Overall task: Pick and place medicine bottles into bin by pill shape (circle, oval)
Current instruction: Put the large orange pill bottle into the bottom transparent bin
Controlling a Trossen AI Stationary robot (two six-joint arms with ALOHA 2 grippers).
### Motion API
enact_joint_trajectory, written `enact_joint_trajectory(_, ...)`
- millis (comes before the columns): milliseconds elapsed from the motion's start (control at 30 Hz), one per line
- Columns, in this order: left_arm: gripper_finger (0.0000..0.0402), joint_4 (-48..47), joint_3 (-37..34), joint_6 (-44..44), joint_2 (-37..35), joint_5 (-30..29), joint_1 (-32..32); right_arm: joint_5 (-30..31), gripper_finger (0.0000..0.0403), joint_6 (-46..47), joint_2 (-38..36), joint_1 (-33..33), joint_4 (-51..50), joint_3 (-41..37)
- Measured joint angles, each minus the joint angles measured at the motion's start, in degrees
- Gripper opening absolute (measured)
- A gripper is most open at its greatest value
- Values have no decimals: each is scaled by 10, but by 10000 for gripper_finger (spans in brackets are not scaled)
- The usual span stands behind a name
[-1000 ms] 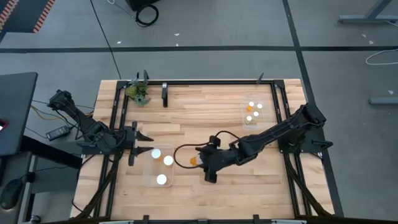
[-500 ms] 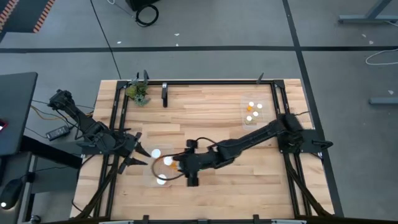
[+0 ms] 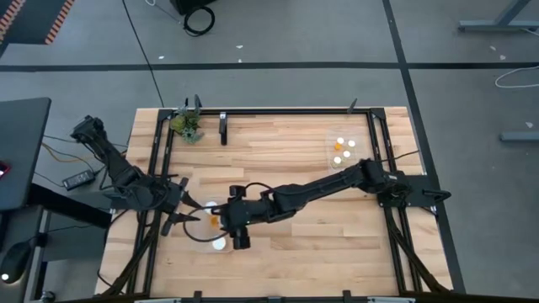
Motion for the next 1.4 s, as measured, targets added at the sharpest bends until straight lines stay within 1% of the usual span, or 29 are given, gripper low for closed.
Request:
enact_joint_trajectory(133,172,-3,0,1,1,-30,-15,-7,234,0,12,-3,16,10)
enact_joint_trajectory(267,172,-9,0,-2,1,-45,-21,-19,234,0,12,-7,31,10)
enact_joint_trajectory(533,172,-16,0,18,1,-44,-20,-21,234,-27,12,-9,73,11)
enact_joint_trajectory(867,172,-57,0,12,1,-44,-20,-52,234,-40,13,-41,96,11)
enact_joint_trajectory(933,172,-61,0,11,1,-44,-20,-61,234,-42,27,-45,124,12)
enact_joint_trajectory(1000,172,-72,0,5,1,-39,-20,-73,234,-46,43,-45,120,10)
enact_joint_trajectory(1033,172,-82,0,1,2,-33,-21,-78,234,-48,52,-45,139,10)
enact_joint_trajectory(1333,172,-101,-1,-31,1,-37,-20,-90,234,-50,60,-52,131,10)
enact_joint_trajectory(1400,172,-102,-1,-32,2,-46,-20,-91,234,-50,60,-52,127,10)
